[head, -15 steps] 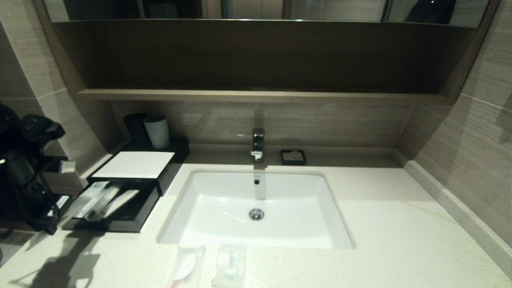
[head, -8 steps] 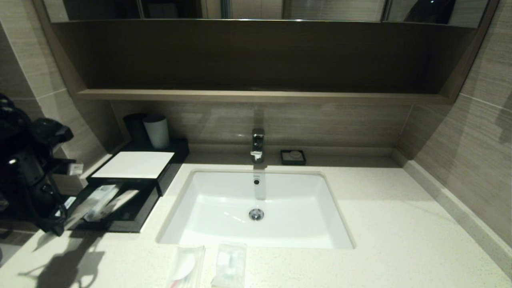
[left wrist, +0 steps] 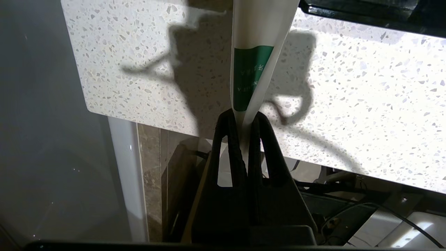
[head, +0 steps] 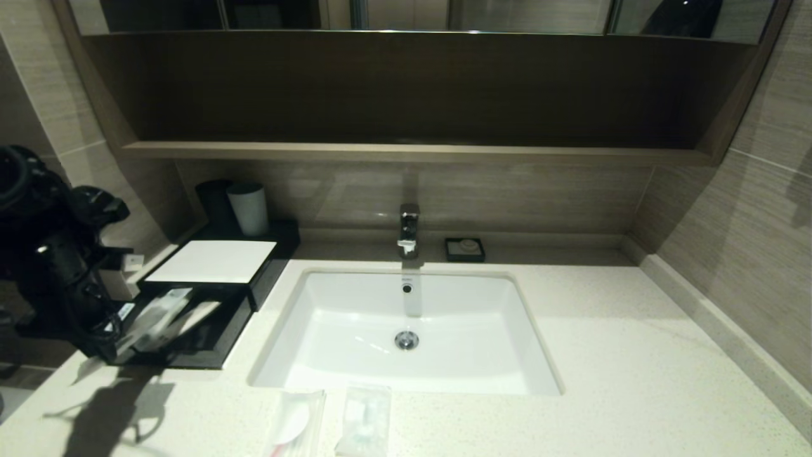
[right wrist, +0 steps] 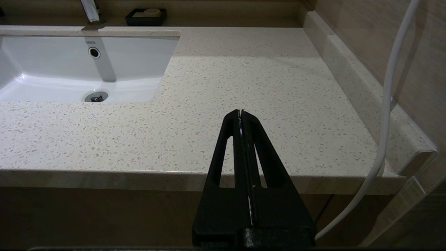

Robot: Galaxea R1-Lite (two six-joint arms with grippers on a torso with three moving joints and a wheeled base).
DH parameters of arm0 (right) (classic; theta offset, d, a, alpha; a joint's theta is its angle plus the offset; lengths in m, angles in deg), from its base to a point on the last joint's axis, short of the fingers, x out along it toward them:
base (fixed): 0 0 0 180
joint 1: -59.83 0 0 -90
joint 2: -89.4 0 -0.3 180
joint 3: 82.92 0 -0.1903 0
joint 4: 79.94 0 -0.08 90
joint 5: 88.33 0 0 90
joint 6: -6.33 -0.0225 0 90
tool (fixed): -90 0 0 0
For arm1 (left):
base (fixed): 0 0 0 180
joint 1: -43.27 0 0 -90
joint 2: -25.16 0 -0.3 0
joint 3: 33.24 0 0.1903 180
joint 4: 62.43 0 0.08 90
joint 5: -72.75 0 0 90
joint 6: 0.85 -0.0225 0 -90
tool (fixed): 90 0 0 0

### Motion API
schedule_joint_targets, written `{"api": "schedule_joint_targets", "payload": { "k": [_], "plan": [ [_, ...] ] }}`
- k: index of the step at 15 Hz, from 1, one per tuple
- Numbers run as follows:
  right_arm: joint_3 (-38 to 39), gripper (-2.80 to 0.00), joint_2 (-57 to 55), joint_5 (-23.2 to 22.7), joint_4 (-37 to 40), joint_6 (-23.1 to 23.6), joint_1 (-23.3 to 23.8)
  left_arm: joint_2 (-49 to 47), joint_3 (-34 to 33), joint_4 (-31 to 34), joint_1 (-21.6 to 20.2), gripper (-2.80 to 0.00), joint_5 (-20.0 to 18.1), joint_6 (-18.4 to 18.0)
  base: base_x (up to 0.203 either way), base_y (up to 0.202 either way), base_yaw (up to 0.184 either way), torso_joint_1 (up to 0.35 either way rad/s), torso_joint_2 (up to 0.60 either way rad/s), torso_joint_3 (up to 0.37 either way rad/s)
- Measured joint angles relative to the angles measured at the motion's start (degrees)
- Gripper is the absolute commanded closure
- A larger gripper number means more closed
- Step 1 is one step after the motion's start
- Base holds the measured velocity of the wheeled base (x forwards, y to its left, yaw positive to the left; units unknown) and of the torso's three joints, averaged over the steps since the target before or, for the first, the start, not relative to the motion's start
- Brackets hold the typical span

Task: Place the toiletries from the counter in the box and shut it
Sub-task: Place the bathroom toiletry into the drawer

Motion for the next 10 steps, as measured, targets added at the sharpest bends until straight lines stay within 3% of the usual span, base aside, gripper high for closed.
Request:
{"api": "schedule_joint_targets", "payload": {
  "k": [10],
  "plan": [
    [0.0,0.0,0.0,0.0,0.0,0.0,0.0,-3.9,3.0,-0.5,1.1,0.0,-1.6,0.3,0.0,0.0,0.0,0.0,0.0,0.0]
  ]
}}
